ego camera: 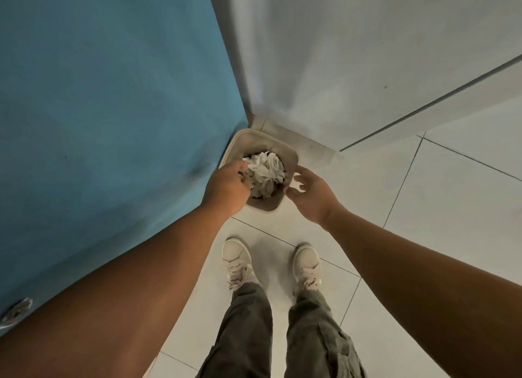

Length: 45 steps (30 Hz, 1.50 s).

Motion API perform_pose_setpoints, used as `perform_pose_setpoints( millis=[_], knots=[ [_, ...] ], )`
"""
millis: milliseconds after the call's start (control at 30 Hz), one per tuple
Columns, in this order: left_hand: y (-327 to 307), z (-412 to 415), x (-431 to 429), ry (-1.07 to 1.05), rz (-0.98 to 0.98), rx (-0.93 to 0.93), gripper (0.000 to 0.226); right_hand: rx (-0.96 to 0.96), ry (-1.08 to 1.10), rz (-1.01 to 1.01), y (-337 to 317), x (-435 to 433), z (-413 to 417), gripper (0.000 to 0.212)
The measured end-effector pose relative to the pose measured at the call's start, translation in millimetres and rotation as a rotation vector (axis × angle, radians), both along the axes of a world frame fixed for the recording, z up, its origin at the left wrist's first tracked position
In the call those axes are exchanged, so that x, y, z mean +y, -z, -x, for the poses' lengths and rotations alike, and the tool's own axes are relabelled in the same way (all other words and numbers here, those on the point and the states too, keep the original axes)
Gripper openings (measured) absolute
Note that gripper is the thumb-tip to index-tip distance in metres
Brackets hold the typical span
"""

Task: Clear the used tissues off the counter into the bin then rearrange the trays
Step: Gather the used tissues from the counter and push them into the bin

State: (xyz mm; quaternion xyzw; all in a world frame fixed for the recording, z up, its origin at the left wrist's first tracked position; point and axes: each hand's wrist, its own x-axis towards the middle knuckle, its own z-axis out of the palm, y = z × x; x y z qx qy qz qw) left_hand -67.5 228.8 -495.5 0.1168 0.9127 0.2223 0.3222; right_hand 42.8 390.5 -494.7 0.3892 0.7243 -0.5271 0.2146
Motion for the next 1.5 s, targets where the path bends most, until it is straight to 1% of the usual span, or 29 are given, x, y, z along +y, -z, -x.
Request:
perform_pose_setpoints(
  millis=[167, 300, 367, 467, 567, 667, 800, 933, 1133, 1400, 1500],
  knots=[
    [-83, -6, 12, 0.171, 0.072, 0.097, 0.039, 0.043, -0.198, -0.173, -85, 4, -2, 0.050],
    [-161, -18, 18, 0.212, 0.061, 0.193, 0.035, 0.159, -0.227, -0.262, -163, 11, 6, 0.039],
    [-203, -24, 18, 0.205, 0.029, 0.255, 0.032, 0.235, -0.253, -0.315, -205, 15, 8, 0.041],
    [-271, -32, 20, 0.154, -0.064, 0.353, 0.031, 0.320, -0.275, -0.342, -269, 21, 7, 0.044],
    [-331, -36, 18, 0.102, -0.071, 0.423, 0.034, 0.400, -0.313, -0.376, -325, 22, 4, 0.043],
    [-384, -38, 9, 0.053, -0.123, 0.501, 0.038, 0.508, -0.380, -0.428, -375, 17, 3, 0.046],
    [-442, -46, -12, -0.025, -0.209, 0.583, 0.042, 0.652, -0.483, -0.446, -433, -3, 7, 0.050],
    [-485, -59, -42, -0.097, -0.222, 0.691, 0.042, 0.805, -0.560, -0.442, -468, -32, 21, 0.048],
    [-527, -76, -115, -0.219, -0.151, 0.815, 0.039, 0.919, -0.667, -0.397, -505, -98, 39, 0.043],
    [-552, -112, -256, -0.436, -0.011, 0.888, 0.039, 0.993, -0.922, -0.385, -535, -219, 42, 0.042],
    [-555, -132, -315, -0.520, 0.049, 0.877, 0.037, 1.016, -1.003, -0.363, -542, -276, 38, 0.041]
  ],
)
